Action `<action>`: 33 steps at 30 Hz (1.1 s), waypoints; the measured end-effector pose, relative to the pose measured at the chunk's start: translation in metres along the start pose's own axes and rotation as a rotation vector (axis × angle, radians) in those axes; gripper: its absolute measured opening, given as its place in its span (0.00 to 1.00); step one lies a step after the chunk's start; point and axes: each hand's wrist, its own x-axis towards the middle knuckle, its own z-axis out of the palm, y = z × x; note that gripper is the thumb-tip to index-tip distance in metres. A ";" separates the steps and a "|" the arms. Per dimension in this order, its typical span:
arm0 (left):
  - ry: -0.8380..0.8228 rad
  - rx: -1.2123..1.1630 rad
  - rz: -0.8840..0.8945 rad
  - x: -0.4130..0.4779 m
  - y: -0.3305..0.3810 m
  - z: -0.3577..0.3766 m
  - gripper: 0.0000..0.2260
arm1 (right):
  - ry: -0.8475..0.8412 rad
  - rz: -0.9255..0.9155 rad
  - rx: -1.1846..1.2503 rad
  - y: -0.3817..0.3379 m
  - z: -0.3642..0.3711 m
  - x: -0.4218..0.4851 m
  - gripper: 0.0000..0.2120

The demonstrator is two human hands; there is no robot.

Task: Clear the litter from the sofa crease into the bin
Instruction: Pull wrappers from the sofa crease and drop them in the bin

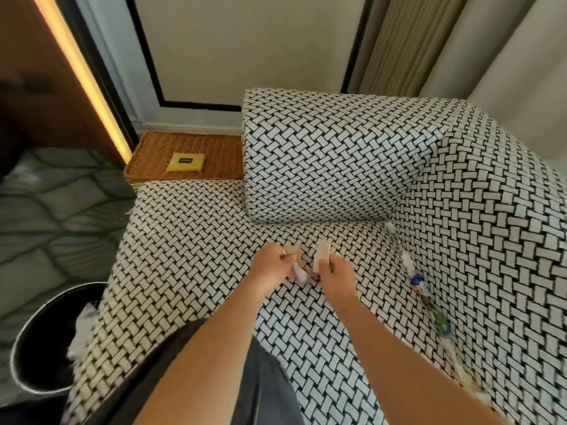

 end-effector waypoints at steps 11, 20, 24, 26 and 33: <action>0.222 0.127 -0.113 -0.090 -0.078 -0.174 0.10 | -0.477 -0.199 -0.232 -0.086 0.140 -0.053 0.08; 0.404 0.039 -0.361 -0.155 -0.193 -0.260 0.13 | -0.706 -0.260 -0.478 -0.133 0.278 -0.087 0.08; 0.434 0.009 -0.489 -0.167 -0.241 -0.273 0.13 | -0.725 -0.194 -0.467 -0.132 0.331 -0.095 0.07; 0.447 -0.006 -0.521 -0.168 -0.264 -0.278 0.12 | -0.751 -0.182 -0.492 -0.131 0.354 -0.096 0.07; 0.493 -0.021 -0.623 -0.153 -0.316 -0.286 0.11 | -0.745 -0.117 -0.491 -0.118 0.412 -0.093 0.04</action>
